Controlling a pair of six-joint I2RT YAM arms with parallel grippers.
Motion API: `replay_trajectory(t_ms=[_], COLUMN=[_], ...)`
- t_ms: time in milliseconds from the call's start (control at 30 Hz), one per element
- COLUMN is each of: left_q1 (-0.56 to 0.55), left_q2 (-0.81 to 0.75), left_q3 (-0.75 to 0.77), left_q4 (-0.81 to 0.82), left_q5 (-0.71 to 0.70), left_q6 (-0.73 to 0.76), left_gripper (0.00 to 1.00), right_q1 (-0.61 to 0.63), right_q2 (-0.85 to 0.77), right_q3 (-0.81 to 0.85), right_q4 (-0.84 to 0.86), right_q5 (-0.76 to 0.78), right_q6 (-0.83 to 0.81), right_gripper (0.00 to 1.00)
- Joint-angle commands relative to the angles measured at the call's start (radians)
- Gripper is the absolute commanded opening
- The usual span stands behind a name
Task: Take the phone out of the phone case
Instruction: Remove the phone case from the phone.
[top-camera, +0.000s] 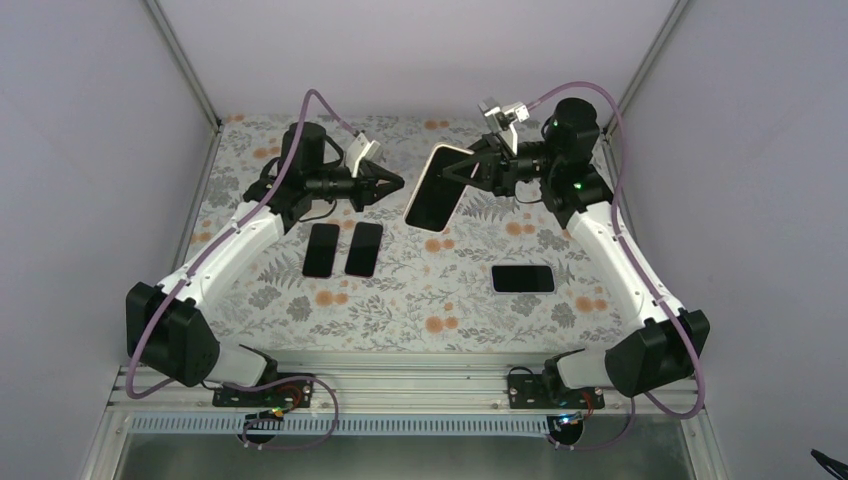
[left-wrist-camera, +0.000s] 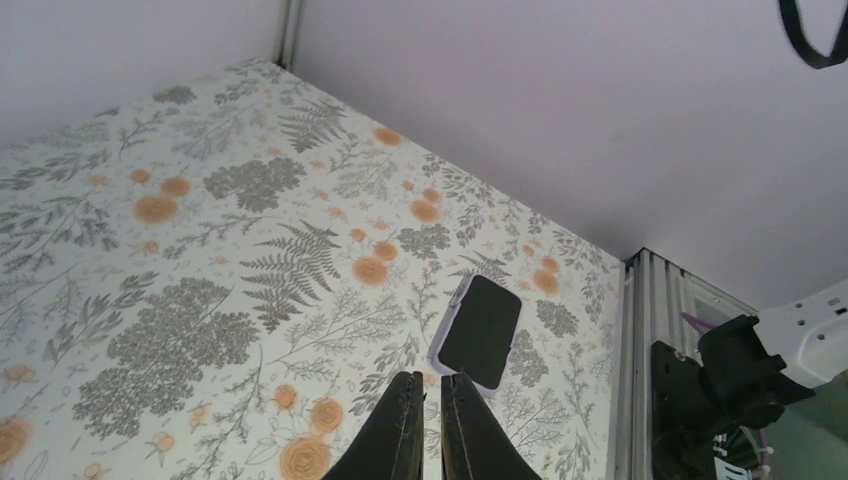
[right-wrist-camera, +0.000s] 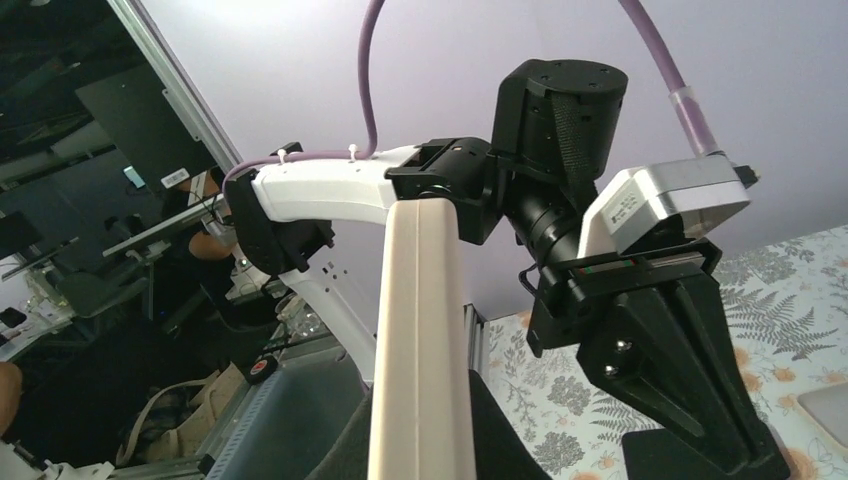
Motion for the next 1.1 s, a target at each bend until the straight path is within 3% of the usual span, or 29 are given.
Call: replay_trajectory(t_ms=[0,367,567,833,1067], left_q1=[0.0,0.013,0.012,-0.025,-0.038], left_q2=[-0.006,-0.081,-0.096,-0.073,-0.055], left_q3=[-0.01,-0.027,0.005,0.042,0.045], left_q4=[0.041,-0.004,-0.043,-0.019,0.003], left_q5=[0.082,0.416,0.488,0.442,0.394], left_q6=[-0.024,0.086,0.105,0.061,0.034], left_gripper=[0.07,0.35,0.51,0.52,0.46], right_q1=[0.0,-0.051,-0.061,-0.062,-0.061], right_q2=[-0.023,-0.023,-0.027,-0.026,-0.028], right_q3=[0.005,0.012,-0.008,-0.032,-0.039], right_q4=[0.049,0.071,0.107,0.15,0.159], right_q5=[-0.038,0.017,0.042,0.051,0.051], right_q6=[0.034,0.099,0.14,0.181,0.189], right_gripper=[0.04,0.04,0.04,0.04,0.04])
